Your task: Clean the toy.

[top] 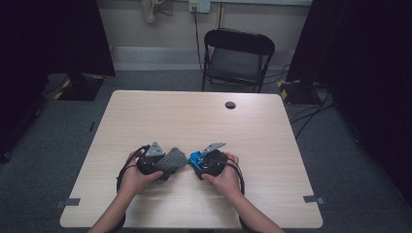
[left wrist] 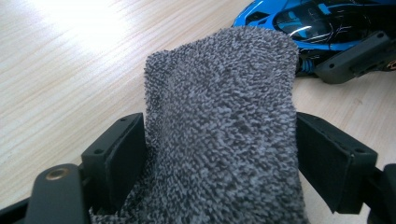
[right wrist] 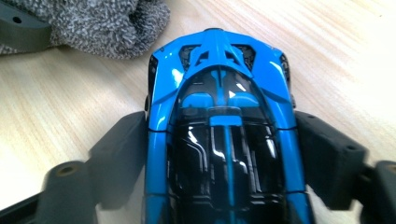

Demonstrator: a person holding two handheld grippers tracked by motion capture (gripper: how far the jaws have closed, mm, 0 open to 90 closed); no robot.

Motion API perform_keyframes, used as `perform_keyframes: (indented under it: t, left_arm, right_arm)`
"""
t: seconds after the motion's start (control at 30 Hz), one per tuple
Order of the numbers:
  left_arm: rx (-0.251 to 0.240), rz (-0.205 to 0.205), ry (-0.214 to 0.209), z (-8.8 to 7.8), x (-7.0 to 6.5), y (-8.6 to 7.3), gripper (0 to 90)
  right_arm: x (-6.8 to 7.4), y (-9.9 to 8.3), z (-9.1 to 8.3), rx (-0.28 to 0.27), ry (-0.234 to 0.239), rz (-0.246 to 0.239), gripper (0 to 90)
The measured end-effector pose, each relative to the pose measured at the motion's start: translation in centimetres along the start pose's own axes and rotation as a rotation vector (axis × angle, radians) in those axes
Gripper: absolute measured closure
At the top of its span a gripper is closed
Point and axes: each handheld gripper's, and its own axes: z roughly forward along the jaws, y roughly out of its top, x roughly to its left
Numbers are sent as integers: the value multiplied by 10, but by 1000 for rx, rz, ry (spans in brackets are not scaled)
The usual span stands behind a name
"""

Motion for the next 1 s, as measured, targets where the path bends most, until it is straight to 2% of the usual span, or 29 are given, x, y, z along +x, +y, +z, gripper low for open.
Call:
perform_keyframes:
  t: [0.1, 0.17, 0.5, 0.73, 0.87, 1.0]
  left_arm:
    - [2, -1, -2, 1, 0, 0, 188]
    - [6, 3, 1, 1, 0, -1, 184]
    - [6, 1, -1, 2, -1, -1, 178]
    - [0, -10, -7, 1, 1, -1, 179]
    - [-3, 3, 4, 0, 1, 1, 176]
    - [-18, 2, -4, -2, 2, 3, 175]
  right_arm:
    - [3, 0, 1, 0, -17, 11, 204]
    - [3, -1, 0, -14, -28, 27, 251]
    - [4, 0, -1, -5, -38, 40, 259]
    - [-2, -1, -4, -4, 0, 65, 261]
    - [-3, -1, -8, -17, 2, 61, 262]
    - [-5, -1, -13, -28, 12, 55, 270]
